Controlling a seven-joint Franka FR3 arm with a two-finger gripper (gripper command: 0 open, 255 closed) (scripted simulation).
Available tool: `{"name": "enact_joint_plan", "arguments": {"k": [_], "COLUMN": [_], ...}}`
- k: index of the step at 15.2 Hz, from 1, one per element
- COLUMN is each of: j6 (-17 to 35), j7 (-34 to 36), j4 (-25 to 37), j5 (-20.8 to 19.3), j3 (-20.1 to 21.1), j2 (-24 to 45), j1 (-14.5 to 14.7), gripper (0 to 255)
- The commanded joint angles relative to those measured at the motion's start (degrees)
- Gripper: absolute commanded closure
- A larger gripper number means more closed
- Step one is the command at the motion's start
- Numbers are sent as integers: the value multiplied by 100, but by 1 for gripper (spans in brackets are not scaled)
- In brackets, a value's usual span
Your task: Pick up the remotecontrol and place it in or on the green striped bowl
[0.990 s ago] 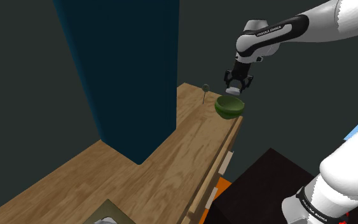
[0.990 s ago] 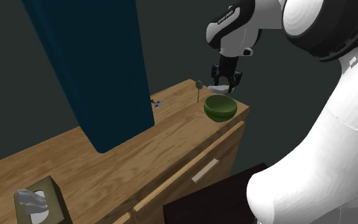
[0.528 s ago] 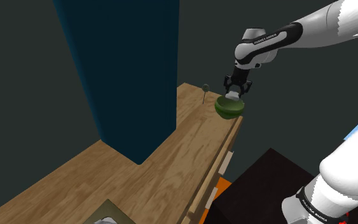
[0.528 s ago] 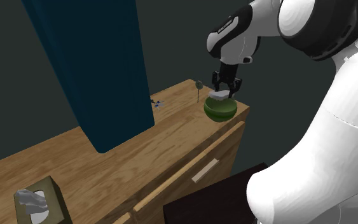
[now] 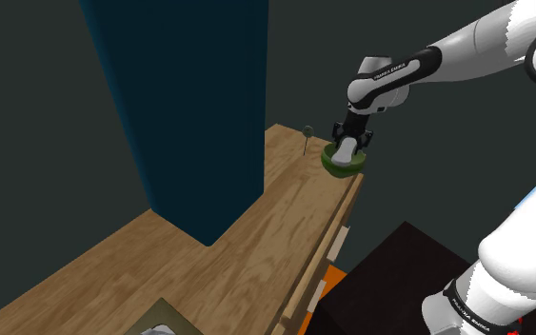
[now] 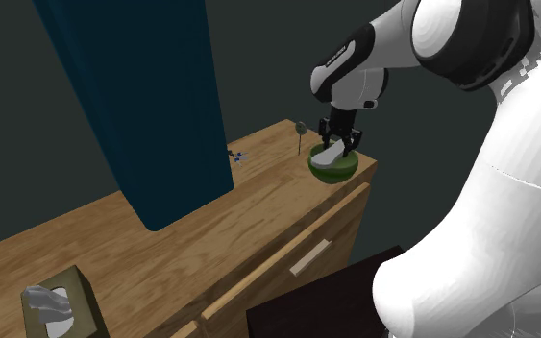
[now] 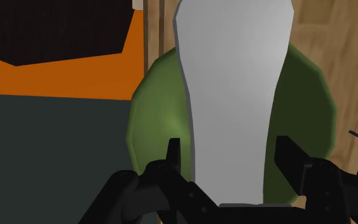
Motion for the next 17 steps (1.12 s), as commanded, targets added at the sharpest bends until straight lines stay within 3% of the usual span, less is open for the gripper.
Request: {"name": "enact_joint_plan", "arguments": {"k": [1,7,8,13,17], "j6": [17,17,13,17,-662], "j7": [-1,-1,-4,-1,-7], "j4": [-2,-2,3,-2,322], "j5": [-2,-2,-1,-2,6], "j3": [-2,-2,-3,-2,-6], "j2": [33,33,34,33,-322], "j1": [-1,-1,-3,-1,-9], "gripper": [255,255,0,0,0]}}
